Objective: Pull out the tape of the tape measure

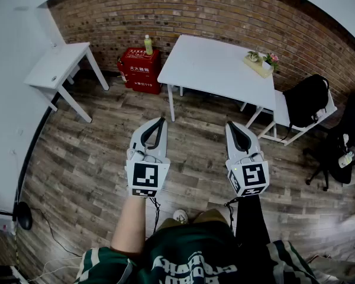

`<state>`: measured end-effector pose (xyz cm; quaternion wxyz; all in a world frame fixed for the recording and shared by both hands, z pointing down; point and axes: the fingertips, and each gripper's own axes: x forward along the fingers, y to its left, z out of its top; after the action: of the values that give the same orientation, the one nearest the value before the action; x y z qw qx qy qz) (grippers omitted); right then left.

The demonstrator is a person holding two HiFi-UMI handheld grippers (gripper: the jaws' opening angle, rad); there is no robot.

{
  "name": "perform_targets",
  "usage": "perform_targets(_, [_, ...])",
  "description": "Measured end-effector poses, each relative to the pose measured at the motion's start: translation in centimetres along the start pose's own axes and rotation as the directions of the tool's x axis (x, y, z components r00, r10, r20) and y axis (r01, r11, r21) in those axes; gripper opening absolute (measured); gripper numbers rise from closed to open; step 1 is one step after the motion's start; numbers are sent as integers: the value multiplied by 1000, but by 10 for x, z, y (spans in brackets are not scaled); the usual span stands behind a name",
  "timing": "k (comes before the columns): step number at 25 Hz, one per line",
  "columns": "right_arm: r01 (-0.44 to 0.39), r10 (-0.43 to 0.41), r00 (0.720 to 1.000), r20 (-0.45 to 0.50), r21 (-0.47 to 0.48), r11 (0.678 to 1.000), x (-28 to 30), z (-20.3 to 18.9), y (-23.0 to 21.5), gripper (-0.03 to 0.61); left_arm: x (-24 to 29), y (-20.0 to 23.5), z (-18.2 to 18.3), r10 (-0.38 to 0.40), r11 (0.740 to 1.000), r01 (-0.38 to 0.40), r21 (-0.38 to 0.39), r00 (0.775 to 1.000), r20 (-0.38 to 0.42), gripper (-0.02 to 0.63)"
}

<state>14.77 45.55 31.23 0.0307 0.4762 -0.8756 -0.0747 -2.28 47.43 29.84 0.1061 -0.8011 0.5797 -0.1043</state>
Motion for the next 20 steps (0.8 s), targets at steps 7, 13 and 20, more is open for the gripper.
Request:
perform_targets(7, [-8, 8, 1000, -4, -15, 1000, -3, -1, 6, 14, -7, 3, -1, 15, 999, -15, -29, 1000, 9, 2])
perform_targets(13, [9, -8, 1000, -5, 6, 1000, -4, -8, 8, 19, -9, 5, -5, 18, 999, -17, -33, 1000, 25, 2])
perform_targets(20, [30, -30, 1000, -7, 34, 999, 10, -16, -4, 112, 7, 11, -11, 18, 999, -17, -32, 1000, 20, 96])
